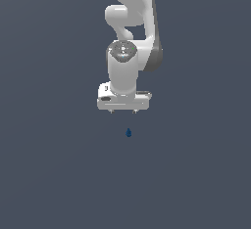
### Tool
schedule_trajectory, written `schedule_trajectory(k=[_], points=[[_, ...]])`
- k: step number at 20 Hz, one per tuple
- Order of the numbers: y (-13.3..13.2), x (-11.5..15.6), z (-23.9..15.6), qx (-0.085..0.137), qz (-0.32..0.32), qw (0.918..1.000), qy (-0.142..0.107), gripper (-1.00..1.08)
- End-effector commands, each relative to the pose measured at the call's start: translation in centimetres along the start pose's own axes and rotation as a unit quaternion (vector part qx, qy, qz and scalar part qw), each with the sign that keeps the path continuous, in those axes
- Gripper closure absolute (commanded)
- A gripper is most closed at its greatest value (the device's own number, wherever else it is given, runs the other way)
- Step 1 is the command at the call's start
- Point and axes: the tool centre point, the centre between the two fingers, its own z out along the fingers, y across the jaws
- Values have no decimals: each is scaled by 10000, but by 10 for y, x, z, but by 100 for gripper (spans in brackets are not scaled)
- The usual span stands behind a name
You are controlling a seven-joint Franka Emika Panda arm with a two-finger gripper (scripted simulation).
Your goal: Pick up the object and move it to a goal position.
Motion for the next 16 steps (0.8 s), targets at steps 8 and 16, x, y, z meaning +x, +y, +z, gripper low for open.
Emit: schedule_trajectory(k=[8, 16], points=[[-20, 5, -8, 43, -255, 9997, 23, -92], [-23, 6, -8, 50, -245, 9997, 28, -92]])
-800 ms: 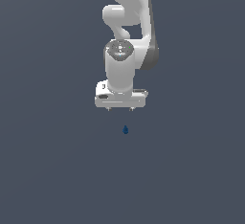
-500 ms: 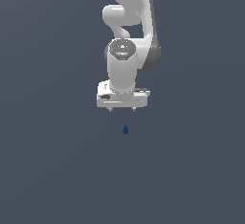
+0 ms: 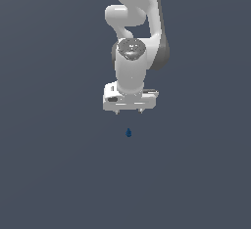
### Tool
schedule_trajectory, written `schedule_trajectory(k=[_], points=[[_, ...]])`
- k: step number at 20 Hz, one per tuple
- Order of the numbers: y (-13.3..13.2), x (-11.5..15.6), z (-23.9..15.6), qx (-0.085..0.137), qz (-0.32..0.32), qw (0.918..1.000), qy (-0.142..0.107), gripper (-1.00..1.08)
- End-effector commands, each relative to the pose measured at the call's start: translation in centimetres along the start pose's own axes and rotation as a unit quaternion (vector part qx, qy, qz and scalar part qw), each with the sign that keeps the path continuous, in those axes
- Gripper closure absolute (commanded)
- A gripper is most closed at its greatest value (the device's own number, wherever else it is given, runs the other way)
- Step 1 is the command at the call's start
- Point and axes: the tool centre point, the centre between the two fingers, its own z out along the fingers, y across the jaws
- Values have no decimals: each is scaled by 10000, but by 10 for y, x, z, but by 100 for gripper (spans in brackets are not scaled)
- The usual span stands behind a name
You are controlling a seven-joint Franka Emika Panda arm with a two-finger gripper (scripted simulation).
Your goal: Pick up the object and move it to a goal position.
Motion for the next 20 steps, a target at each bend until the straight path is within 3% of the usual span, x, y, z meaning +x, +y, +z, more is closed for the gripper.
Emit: schedule_trajectory(k=[1, 12, 20], points=[[0, 1, 2, 2, 64, 10000, 2, -92], [-1, 10, 21, 28, 908, 9959, 49, -92], [-1, 21, 47, 43, 1949, 9807, 110, -92]])
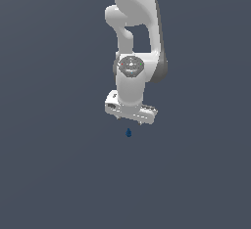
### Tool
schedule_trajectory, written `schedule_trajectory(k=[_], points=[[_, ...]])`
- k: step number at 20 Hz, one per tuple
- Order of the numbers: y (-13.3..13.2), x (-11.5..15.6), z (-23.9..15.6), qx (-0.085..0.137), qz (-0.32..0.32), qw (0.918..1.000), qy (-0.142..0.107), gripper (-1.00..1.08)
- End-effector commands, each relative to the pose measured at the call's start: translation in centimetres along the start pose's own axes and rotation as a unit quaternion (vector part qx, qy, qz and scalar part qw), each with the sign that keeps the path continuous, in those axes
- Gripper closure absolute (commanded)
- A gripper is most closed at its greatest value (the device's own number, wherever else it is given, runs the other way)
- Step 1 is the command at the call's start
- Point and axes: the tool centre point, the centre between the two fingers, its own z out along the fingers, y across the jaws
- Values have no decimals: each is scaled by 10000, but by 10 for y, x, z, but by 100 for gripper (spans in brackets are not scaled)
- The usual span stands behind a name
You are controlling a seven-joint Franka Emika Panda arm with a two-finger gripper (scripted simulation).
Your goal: Pick up the object and move it to a goal position.
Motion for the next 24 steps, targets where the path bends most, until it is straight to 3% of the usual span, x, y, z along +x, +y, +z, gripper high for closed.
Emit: schedule_trajectory(k=[1, 11, 24], points=[[-1, 3, 8, 3, 322, 9995, 22, -92], [-3, 9, 27, 6, 1103, 9939, 79, -92], [-3, 10, 44, 5, 1214, 9926, 87, -92]])
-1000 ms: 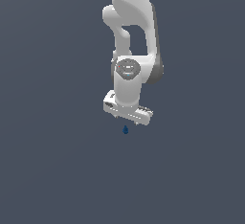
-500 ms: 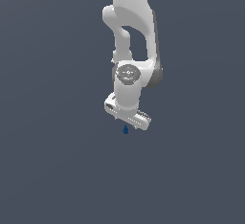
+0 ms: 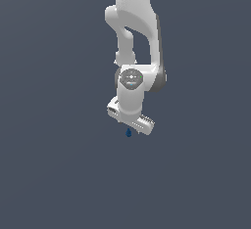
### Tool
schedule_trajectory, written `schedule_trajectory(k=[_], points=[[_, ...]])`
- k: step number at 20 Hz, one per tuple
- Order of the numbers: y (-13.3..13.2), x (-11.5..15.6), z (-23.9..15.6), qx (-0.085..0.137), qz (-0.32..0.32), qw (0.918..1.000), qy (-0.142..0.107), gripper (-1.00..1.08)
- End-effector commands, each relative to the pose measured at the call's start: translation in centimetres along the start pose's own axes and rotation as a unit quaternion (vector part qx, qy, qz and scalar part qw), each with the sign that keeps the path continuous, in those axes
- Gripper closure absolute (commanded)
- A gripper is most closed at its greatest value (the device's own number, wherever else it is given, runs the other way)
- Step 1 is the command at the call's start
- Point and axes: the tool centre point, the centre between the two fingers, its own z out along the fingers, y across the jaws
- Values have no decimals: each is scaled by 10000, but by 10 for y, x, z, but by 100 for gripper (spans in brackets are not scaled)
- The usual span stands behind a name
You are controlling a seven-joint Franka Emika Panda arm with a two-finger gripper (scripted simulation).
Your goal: Pick up the object and move it to a goal position.
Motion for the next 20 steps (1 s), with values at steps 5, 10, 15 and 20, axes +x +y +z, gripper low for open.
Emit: schedule_trajectory(k=[5, 10, 15, 20], points=[[1, -1, 32, -4, 15, 10000, -3, -92], [0, 0, 42, -3, 18, 10000, -3, -92], [0, 0, 42, -3, 18, 10000, -3, 108], [0, 0, 42, -3, 18, 10000, -3, 108]])
